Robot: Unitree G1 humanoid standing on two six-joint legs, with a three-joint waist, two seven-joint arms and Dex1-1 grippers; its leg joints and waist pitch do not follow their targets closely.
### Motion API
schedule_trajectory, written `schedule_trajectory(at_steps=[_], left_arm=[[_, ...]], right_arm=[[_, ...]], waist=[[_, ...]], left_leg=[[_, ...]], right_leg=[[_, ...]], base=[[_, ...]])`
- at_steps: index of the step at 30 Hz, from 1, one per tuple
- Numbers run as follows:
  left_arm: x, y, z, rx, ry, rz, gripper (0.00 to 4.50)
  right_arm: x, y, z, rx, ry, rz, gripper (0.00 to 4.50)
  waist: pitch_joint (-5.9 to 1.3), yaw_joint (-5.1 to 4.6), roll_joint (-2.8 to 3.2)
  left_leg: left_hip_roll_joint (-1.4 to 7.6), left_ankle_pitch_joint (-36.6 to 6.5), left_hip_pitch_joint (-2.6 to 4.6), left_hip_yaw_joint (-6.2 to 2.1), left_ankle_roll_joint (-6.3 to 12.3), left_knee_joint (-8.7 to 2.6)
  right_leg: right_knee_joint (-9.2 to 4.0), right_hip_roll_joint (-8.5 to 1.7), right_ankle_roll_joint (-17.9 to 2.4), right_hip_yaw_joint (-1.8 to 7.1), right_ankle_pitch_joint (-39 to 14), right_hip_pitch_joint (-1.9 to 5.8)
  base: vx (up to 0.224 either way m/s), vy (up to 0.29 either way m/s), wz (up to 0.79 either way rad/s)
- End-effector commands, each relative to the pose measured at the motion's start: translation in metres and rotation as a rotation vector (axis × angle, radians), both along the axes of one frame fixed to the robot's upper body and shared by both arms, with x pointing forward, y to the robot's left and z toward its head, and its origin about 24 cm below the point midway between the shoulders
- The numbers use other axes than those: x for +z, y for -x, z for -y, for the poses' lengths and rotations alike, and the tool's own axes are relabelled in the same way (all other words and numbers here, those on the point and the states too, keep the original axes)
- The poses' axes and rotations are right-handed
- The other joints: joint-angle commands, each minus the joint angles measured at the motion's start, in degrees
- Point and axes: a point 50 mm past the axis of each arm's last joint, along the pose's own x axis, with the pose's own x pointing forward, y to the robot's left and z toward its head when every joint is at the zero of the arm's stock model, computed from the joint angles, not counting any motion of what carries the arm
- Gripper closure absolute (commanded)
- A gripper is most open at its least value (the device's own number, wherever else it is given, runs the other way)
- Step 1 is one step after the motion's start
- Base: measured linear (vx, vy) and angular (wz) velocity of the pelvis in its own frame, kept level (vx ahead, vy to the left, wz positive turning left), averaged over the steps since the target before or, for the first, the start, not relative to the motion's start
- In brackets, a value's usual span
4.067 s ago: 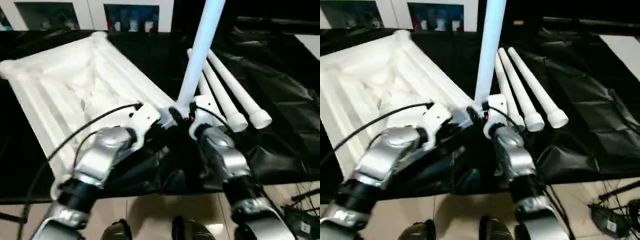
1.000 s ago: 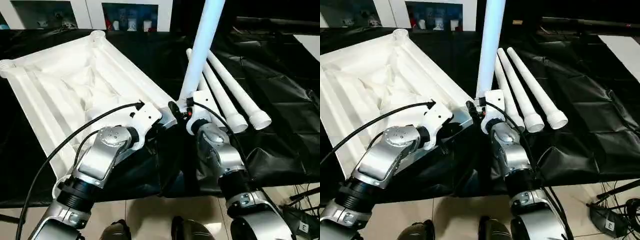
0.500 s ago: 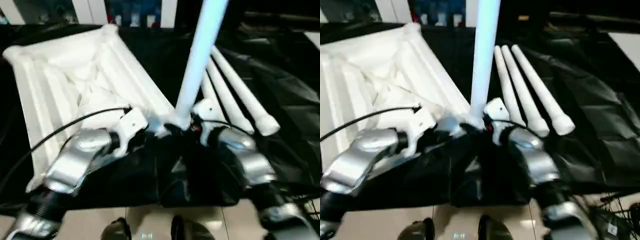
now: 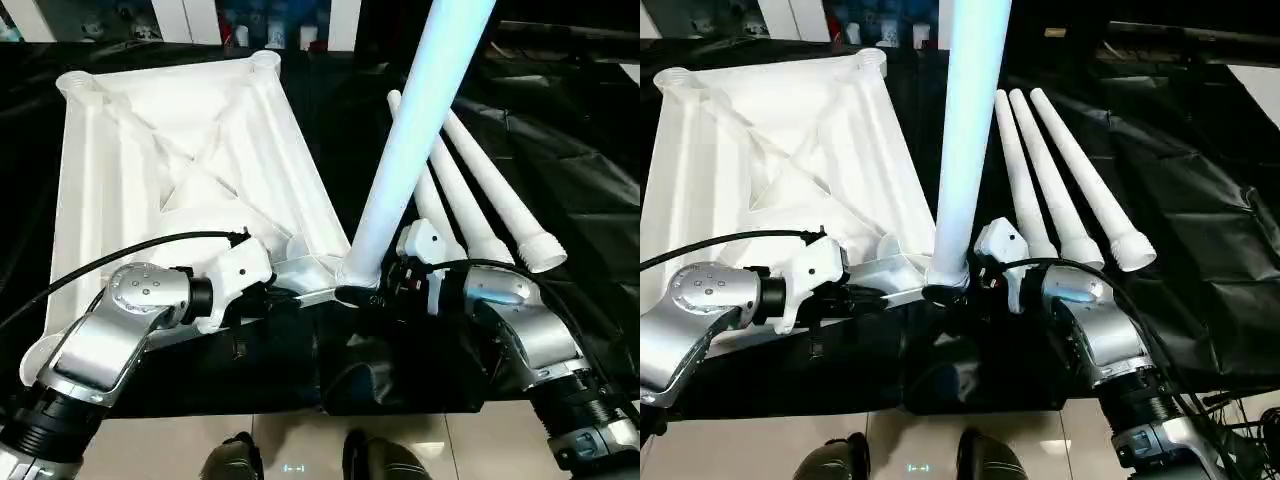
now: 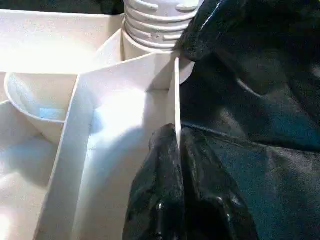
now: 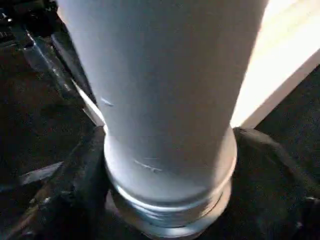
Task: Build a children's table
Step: Rotate leg to tighten
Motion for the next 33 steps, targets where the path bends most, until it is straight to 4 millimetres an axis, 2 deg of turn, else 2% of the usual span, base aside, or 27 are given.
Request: schedule_trajectory(at_steps=[1,4,6,8,9,12,14,16,17,19,21,24,25,26,27,28,29,30,32,33], left_arm=[[-0.016,0.011,0.002,-0.047,-0.02,-0.098,4.5],[-0.016,0.012,0.002,-0.051,-0.017,-0.099,4.5],[-0.016,0.012,0.002,-0.052,-0.016,-0.1,4.5],[-0.016,0.012,0.002,-0.052,-0.016,-0.101,4.5],[-0.016,0.012,0.002,-0.052,-0.016,-0.102,4.5],[-0.016,0.012,0.002,-0.049,-0.015,-0.103,4.5],[-0.017,0.012,0.002,-0.039,-0.013,-0.103,4.5],[-0.019,0.008,0.003,0.006,-0.004,-0.099,4.5],[-0.021,0.003,0.006,0.052,0.008,-0.094,4.5],[-0.024,-0.002,0.01,0.107,0.014,-0.081,4.5],[-0.028,-0.007,0.015,0.158,0.012,-0.069,4.5],[-0.032,-0.015,0.024,0.234,0.013,-0.054,4.5],[-0.033,-0.019,0.028,0.277,0.015,-0.046,4.5],[-0.033,-0.019,0.028,0.277,0.015,-0.046,4.5],[-0.036,-0.026,0.037,0.353,0.023,-0.039,4.5],[-0.037,-0.03,0.042,0.386,0.025,-0.031,4.5],[-0.038,-0.032,0.045,0.412,0.026,-0.025,4.5],[-0.038,-0.034,0.049,0.435,0.031,-0.026,4.5],[-0.039,-0.036,0.054,0.45,0.034,-0.026,4.5],[-0.04,-0.037,0.059,0.462,0.031,-0.025,4.5]], right_arm=[[0.002,0.002,0.003,0.004,-0.004,-0.008,1.16],[0.001,0.003,0.003,0.017,-0.004,-0.015,1.32],[0.0,0.004,0.002,0.024,-0.006,-0.022,1.38],[0.0,0.005,0.002,0.026,-0.008,-0.026,1.42],[-0.001,0.006,0.001,0.026,-0.008,-0.028,1.62],[-0.002,0.006,0.001,0.022,-0.011,-0.033,1.7],[-0.004,0.005,0.0,0.001,-0.014,-0.039,1.72],[-0.008,-0.001,0.0,-0.076,-0.017,-0.043,1.73],[-0.014,-0.006,-0.003,-0.161,-0.022,-0.055,1.73],[-0.02,-0.01,-0.008,-0.243,-0.045,-0.073,1.74],[-0.025,-0.013,-0.015,-0.31,-0.069,-0.094,1.74],[-0.031,-0.018,-0.025,-0.42,-0.096,-0.126,1.74],[-0.035,-0.022,-0.028,-0.507,-0.108,-0.145,1.74],[-0.035,-0.022,-0.028,-0.507,-0.108,-0.145,1.74],[-0.042,-0.027,-0.034,-0.652,-0.112,-0.184,1.74],[-0.046,-0.029,-0.037,-0.711,-0.107,-0.194,1.74],[-0.048,-0.03,-0.04,-0.745,-0.111,-0.209,1.74],[-0.049,-0.031,-0.044,-0.781,-0.126,-0.222,1.74],[-0.049,-0.032,-0.049,-0.796,-0.134,-0.221,1.74],[-0.047,-0.033,-0.057,-0.804,-0.143,-0.223,1.74]], waist=[[-3.42,0.06,0.26],[-3.59,-0.13,0.18],[-3.63,-0.12,0.17],[-3.5,-0.1,0.22],[-3.43,-0.08,0.22],[-3.34,-0.01,0.29],[-3.43,-0.03,0.29],[-3.35,-0.12,0.29],[-3.25,-0.22,0.26],[-2.91,-0.27,0.14],[-2.82,-0.23,0.04],[-2.56,-0.39,0.12],[-2.6,-0.37,0.11],[-2.6,-0.37,0.11],[-2.49,-0.53,0.1],[-2.14,-0.61,0.25],[-2.02,-0.63,0.24],[-2.05,-0.61,0.24],[-2.05,-0.75,0.34],[-2.29,-0.84,0.33]], left_leg=[[3.26,-5.18,0.98,-1.28,5.4,-3.33],[3.09,-2.59,0.81,-1.19,6.96,-3.07],[3.11,-1.91,0.84,-1.12,7.65,-2.97],[3.17,-2.77,0.84,-1.15,7.88,-3.01],[3.2,-3.42,0.9,-1.12,7.69,-3.07],[3.27,-4.76,0.96,-1.21,6.7,-3.21],[3.25,-4.52,1.0,-1.19,6.44,-3.17],[3.24,-4.28,0.93,-1.18,6.34,-3.2],[3.23,-5.34,0.86,-1.17,5.85,-3.25],[3.09,-9.42,0.9,-1.36,3.46,-3.52],[3.12,-11.03,0.78,-1.71,2.12,-3.86],[3.06,-13.75,0.97,-1.91,0.92,-4.2],[3.06,-14.36,1.16,-1.96,0.48,-4.25],[3.06,-14.36,1.16,-1.96,0.48,-4.25],[3.01,-14.97,1.21,-1.99,-0.19,-4.39],[2.9,-18.07,1.83,-2.17,-0.79,-4.55],[2.81,-19.7,2.11,-2.32,-1.16,-4.6],[2.74,-22.22,2.38,-2.64,-1.59,-4.7],[2.78,-23.51,2.52,-2.81,-1.76,-4.87],[2.95,-23.89,2.19,-3.12,-1.96,-5.32]], right_leg=[[-3.07,-4.03,-13.87,3.49,-7.68,3.43],[-2.59,-3.98,-14.87,3.5,-2.92,3.66],[-2.48,-3.99,-15.29,3.51,-1.7,3.67],[-2.63,-4.03,-15.25,3.45,-2.91,3.63],[-2.8,-4.03,-15.17,3.45,-4.16,3.55],[-3.04,-4.06,-14.74,3.43,-6.87,3.47],[-2.95,-4.03,-14.68,3.47,-6.56,3.49],[-2.94,-4.03,-14.73,3.48,-6.07,3.43],[-3.16,-4.16,-14.64,3.53,-7.67,3.36],[-4.08,-4.37,-12.6,3.59,-16.03,3.24],[-4.48,-4.5,-10.69,3.52,-20.8,3.41],[-5.07,-4.46,-8.64,3.49,-25.89,2.91],[-5.35,-4.6,-7.79,3.6,-27.82,2.81],[-5.35,-4.6,-7.79,3.6,-27.82,2.81],[-5.62,-4.57,-6.94,3.54,-29.56,2.6],[-6.26,-4.56,-5.74,3.25,-33.96,2.14],[-6.57,-4.68,-4.9,3.06,-36.4,2.04],[-7.12,-4.84,-3.06,2.78,-40.08,2.06],[-7.45,-4.77,-2.15,2.54,-40.44,1.94],[-7.28,-4.64,-2.18,2.37,-37.3,2.32]], base=[[0.0,0.0,0.0],[0.0,0.0,0.0],[0.0,0.0,0.0],[0.0,0.0,0.0],[0.0,0.0,0.0],[0.0,0.0,0.0],[0.0,0.0,0.0],[0.0,0.0,0.0],[0.0,0.0,0.0],[0.0,0.0,0.0],[0.0,0.0,0.0],[0.0,0.0,0.0],[0.0,0.0,0.0],[0.0,0.0,0.0],[0.0,0.0,0.0],[0.0,0.0,0.0],[0.0,0.0,0.0],[0.0,0.0,0.0],[0.0,0.0,0.0],[0.0,0.0,0.0]])
